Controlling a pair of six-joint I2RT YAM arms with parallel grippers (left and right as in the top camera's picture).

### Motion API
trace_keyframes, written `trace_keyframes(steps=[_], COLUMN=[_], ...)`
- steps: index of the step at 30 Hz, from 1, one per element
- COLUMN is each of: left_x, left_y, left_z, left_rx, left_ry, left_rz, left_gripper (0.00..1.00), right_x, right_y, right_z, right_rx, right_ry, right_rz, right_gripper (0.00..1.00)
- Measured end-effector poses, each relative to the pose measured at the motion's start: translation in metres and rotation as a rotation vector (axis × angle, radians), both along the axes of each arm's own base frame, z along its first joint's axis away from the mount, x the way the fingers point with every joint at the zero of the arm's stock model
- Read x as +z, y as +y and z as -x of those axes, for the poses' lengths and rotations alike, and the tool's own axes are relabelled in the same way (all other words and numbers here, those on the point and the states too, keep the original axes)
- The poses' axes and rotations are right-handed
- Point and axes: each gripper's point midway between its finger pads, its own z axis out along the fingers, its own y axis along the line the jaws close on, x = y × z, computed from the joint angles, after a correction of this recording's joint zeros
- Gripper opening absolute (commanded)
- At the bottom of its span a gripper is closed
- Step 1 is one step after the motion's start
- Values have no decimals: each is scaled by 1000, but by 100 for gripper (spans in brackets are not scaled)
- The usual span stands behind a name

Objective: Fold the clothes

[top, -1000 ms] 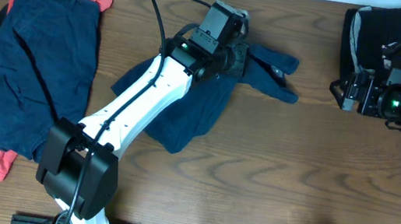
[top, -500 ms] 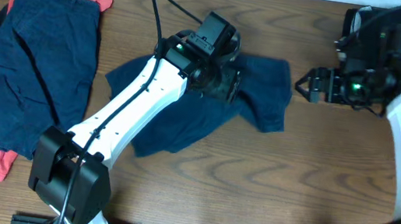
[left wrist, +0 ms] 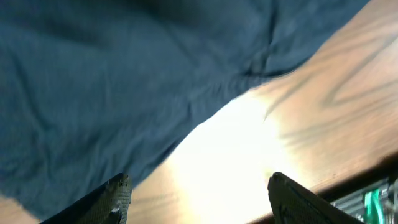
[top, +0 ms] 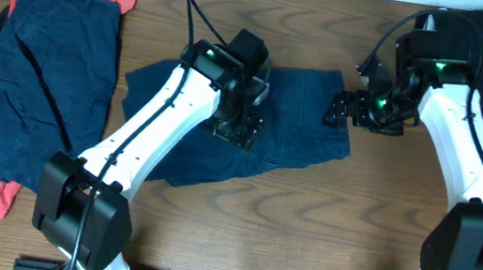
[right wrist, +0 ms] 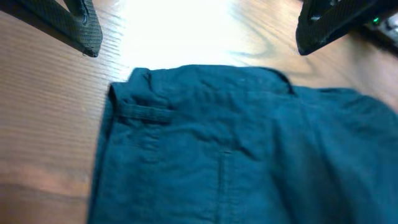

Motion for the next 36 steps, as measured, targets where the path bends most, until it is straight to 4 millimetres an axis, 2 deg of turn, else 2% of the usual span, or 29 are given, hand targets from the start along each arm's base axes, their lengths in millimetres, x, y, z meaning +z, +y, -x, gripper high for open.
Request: trace_keyframes(steps=[5,12,17,22,26,28,30,31,36], left_x=[-13,-43,-58,-60,-52,-52,-55,-58,-73], left_y=[15,40,65,89,110,120,131,136,156], left_z=[12,32,39,42,51,58,65,69,78], left_rx=[19,151,297,462,576,629,684,703,798], left_ry=[44,120,141,101,46,26,18,20,29], left_rz=[-72,-186,-283,-323,-339,-340,-340,-344,-357], left_gripper=[68,65,64,64,65,65,65,65,65], right_x=[-19,-58,-70,-76,-82,-85,-87,-88,-92], right_y=[-6,-4,5,9,12,12,12,11,2], right_z=[-1,17,19,17,18,16,16,16,14], right_rx=[-37,-32,-9,-2,-2,-2,-1,-5,-16], right_ry=[0,38,18,-4,-15,-27,-35,-33,-44], right_rz=[34,50,48,45,42,41,43,46,101], right_gripper=[87,84,79,63,56,58,69,71,72])
